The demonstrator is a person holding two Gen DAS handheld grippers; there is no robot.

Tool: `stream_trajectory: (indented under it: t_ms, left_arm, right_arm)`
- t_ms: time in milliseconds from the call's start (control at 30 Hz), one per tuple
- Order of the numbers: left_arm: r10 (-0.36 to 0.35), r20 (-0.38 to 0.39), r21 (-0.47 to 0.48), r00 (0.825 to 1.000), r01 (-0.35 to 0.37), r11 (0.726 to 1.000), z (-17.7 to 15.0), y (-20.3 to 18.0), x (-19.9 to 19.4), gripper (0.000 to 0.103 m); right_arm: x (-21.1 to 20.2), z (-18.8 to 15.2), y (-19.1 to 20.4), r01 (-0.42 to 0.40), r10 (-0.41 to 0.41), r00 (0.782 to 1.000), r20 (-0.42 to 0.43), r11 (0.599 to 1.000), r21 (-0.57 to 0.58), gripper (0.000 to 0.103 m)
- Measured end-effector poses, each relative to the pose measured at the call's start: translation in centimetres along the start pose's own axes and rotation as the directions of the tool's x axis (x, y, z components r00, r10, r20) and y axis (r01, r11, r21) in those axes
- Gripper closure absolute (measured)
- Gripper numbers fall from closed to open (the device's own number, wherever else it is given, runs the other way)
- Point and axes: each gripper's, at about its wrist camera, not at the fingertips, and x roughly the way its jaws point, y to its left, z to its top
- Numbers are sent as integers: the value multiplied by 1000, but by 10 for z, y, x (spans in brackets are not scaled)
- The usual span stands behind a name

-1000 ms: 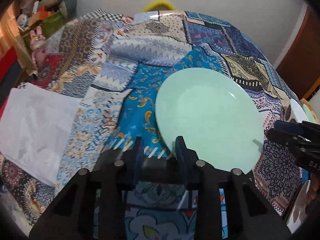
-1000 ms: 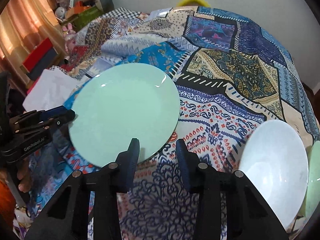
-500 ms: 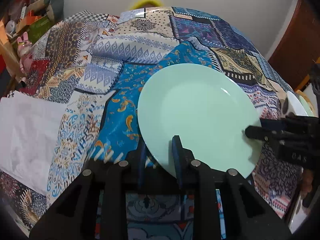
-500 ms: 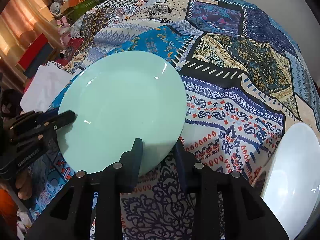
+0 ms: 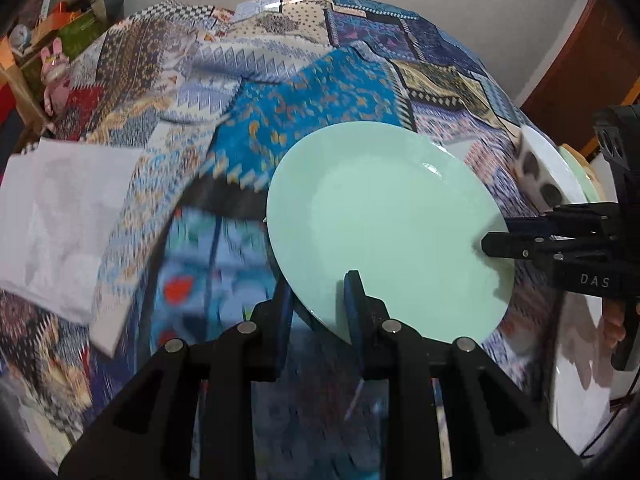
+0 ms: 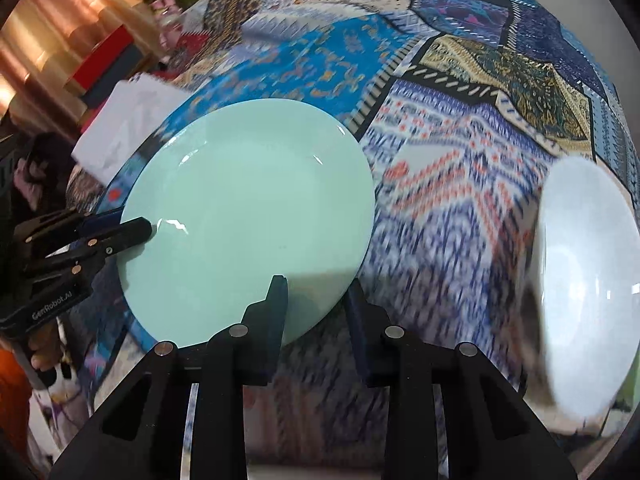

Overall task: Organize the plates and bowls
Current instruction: 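Carry the green plate with the left tool toward the stack in the right tool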

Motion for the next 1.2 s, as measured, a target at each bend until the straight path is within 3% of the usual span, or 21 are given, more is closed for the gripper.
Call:
stream_trajectory:
  t_ms: [167, 300, 467, 633, 1000, 1200]
  left_arm:
    - [-20, -26, -6, 999, 20, 1000, -29, -5, -17, 78]
    - [-36, -40, -14, 999, 36, 999, -43, -5, -26, 77]
    - [44, -12, 4, 999, -44, 999, -40, -5, -28, 75]
    - [24, -26, 5, 999, -24, 1000, -32, -2, -16, 74]
    - [28, 21, 51, 999, -29, 998, -31, -9, -11, 74]
    - [21, 44, 22, 999, -22, 1000, -36, -11, -16, 74]
  right_arm:
    - [-5, -24, 12, -21, 20, 1000, -18, 999, -40, 76]
    - [-6, -25, 10, -5, 5, 1000, 1, 999, -47, 76]
    - [-2, -14, 2, 16, -16, 1000, 19, 1000, -6, 76]
    - [7, -5, -3, -15, 15, 1000, 21, 1000, 12, 76]
    - [16, 2, 5, -25, 26, 999, 36, 1000, -11, 73]
    - [8, -5, 9, 11, -10, 998, 66, 1000, -7, 73]
